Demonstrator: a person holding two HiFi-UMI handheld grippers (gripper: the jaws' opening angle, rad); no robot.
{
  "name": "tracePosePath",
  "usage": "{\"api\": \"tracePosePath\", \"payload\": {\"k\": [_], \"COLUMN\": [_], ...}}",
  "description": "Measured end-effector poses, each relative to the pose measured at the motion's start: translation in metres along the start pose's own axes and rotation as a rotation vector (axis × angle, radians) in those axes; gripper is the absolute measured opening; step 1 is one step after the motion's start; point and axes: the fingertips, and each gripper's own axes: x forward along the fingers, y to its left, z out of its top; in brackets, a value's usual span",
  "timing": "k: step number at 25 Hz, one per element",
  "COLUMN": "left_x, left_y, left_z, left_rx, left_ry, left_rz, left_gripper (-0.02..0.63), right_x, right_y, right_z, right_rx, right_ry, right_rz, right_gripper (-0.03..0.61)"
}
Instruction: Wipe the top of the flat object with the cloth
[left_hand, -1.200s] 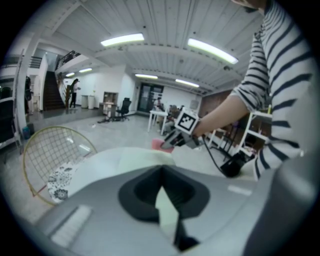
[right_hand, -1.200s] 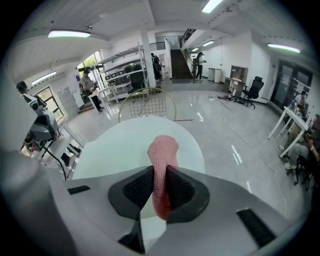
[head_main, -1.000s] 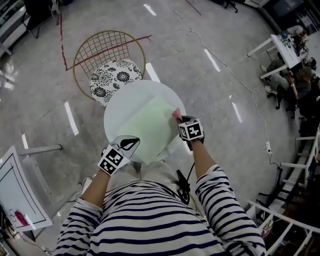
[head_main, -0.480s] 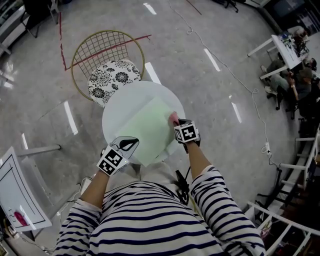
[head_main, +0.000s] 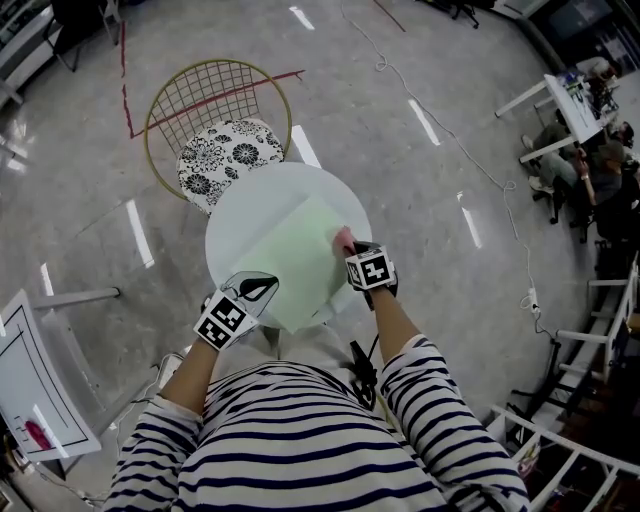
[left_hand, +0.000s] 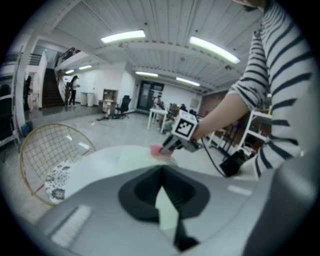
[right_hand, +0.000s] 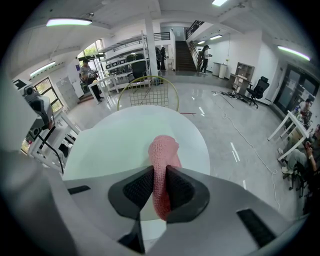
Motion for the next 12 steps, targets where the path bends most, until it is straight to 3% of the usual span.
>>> {"api": "tracePosePath", "payload": {"k": [12], "left_x": [-0.006], "left_y": [0.002], "left_z": [-0.003], "left_rx": [0.009], "left_ry": [-0.004], "left_rz": [-0.019], "left_gripper": [0.006], "right_x": [0.004], "right_y": [0.027], "right_z": [-0.004], "right_rx": [0.005], "right_ry": [0.0], "right_rz": [0.026], "right_gripper": [0.048]}}
